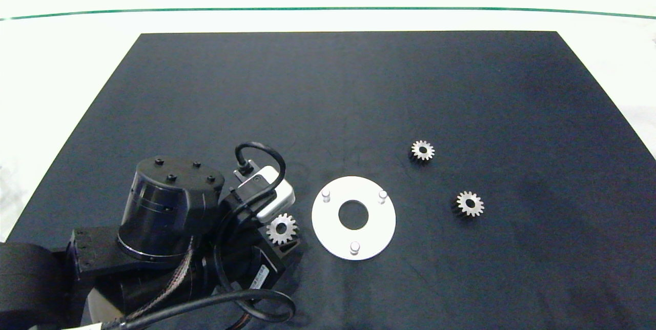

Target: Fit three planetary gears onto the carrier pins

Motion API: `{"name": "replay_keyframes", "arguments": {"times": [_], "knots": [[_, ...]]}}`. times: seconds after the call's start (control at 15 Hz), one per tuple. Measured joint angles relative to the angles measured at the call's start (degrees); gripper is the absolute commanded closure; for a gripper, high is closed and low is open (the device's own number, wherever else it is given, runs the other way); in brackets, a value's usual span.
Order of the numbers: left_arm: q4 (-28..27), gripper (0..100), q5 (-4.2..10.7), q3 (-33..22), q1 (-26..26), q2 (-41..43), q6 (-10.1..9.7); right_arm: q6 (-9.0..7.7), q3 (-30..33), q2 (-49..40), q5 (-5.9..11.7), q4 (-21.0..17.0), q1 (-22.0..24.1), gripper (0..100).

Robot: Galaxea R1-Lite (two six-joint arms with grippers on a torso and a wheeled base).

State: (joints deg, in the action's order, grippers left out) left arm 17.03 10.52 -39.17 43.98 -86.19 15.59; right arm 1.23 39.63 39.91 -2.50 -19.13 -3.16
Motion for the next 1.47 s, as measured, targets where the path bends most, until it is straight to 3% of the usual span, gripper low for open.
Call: {"name": "replay_keyframes", "arguments": {"times": [0.4,0.8,1.47], "knots": [[-2.95,78,2.16,-6.95,2.82,-2.78,1.29,-0.02,0.05,-0.85,-0.02,-0.02,0.00,0],[-2.93,78,3.19,-11.43,3.50,-7.47,1.61,-0.02,0.09,-1.33,0.07,-0.02,0.02,0],[-4.94,78,3.62,-18.88,3.51,-12.41,2.45,0.09,-0.09,-1.46,-1.08,0.00,0.05,0]]}}
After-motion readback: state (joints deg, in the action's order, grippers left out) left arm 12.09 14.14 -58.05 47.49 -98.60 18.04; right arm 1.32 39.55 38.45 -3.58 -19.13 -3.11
